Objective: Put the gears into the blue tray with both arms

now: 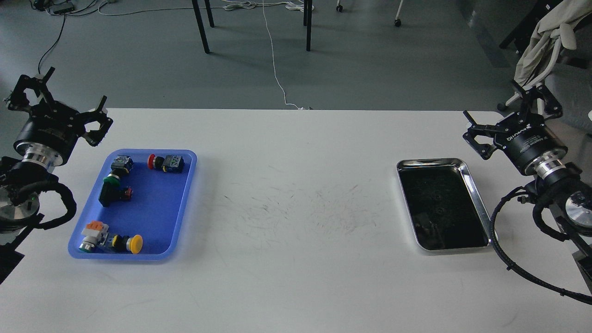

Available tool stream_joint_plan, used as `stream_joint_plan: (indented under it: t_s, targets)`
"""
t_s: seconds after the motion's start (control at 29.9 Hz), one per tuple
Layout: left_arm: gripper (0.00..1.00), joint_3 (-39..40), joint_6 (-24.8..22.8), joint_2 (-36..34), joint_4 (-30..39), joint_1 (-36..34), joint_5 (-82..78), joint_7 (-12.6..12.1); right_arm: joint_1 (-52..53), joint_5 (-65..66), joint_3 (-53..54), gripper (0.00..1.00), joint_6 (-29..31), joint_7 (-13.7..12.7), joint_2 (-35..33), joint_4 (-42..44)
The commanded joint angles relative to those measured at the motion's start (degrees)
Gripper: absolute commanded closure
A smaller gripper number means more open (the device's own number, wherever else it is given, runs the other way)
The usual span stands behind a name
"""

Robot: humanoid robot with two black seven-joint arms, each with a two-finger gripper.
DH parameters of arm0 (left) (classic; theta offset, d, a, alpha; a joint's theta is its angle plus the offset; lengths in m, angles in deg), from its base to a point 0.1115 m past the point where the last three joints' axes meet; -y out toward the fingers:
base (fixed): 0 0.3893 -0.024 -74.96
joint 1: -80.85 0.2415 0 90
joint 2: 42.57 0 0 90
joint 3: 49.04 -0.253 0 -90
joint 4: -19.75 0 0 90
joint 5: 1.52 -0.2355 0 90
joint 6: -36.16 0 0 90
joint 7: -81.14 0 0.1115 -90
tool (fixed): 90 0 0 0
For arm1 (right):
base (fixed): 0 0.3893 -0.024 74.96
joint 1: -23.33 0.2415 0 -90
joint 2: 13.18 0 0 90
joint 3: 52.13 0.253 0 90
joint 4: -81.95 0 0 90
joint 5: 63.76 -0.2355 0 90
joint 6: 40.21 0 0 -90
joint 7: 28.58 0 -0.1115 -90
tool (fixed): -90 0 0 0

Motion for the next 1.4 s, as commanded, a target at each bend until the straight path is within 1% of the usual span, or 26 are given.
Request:
stream_joint_plan:
  t_s: [0.0,0.1,0.13,0.23,0.43,0.47,0.53,0.6,0.7,0.8,0.94,1.27,1.37]
  targets:
    - [0.01,0.0,0.0,0.1,0.0,-0.9,0.0,1.8,0.0,0.0,0.4,0.01,-0.1,-0.5,1.7,0.4]
    - [0.01,0.1,-0.3,0.2,0.0,-1.1,0.0,3.8,-0.3,0.0,0.6,0.01,0.1,-0.4,1.7,0.4]
    - [0.01,0.1,-0.3,0.1,0.0,-1.4,0.0,3.9,-0.3,0.0,0.7,0.01,0.0,-0.1,1.8,0.5]
    - [0.01,-0.1,-0.4,0.1,-1.1,-2.3,0.1,3.8,-0.3,0.0,0.8,0.01,0.0,0.2,1.9,1.2]
    - [0.01,-0.1,-0.4,0.1,-1.1,-2.3,0.1,3.8,-0.3,0.0,0.8,0.01,0.0,0.2,1.9,1.2]
    - [0.01,0.0,-1.1,0.0,-5.0,-3.4,0.0,2.6,-0.3,0.0,0.8,0.01,0.3,1.1,2.1,2.3]
    - [0.01,0.1,-1.0,0.0,-5.1,-3.7,0.0,2.6,-0.4,0.0,0.8,0.01,0.6,2.0,2.2,2.3]
    - [0.01,0.1,-1.2,0.2,-5.1,-4.1,0.0,2.6,-0.5,0.0,0.8,0.01,0.9,2.4,2.2,2.5]
    - [0.01,-0.7,-2.6,0.6,-5.0,-4.2,0.0,2.6,-0.6,0.0,0.8,0.01,1.9,2.4,2.2,2.6]
    - [0.01,-0.8,-2.6,0.9,-5.0,-4.3,-1.8,2.6,-0.4,0.0,0.8,0.01,1.7,2.5,3.1,3.0]
    - [0.01,-0.8,-2.6,0.8,-5.1,-4.2,-2.8,3.2,-0.1,0.0,0.7,0.01,1.7,2.5,3.3,2.9]
    - [0.01,-0.8,-2.8,0.8,-5.0,-4.2,-2.9,3.2,-0.3,0.0,1.5,0.01,2.4,2.4,3.3,2.5]
    - [0.01,-0.6,-3.6,0.7,-5.0,-4.2,-2.9,3.3,-0.2,0.1,0.9,0.01,2.4,2.4,3.3,2.6]
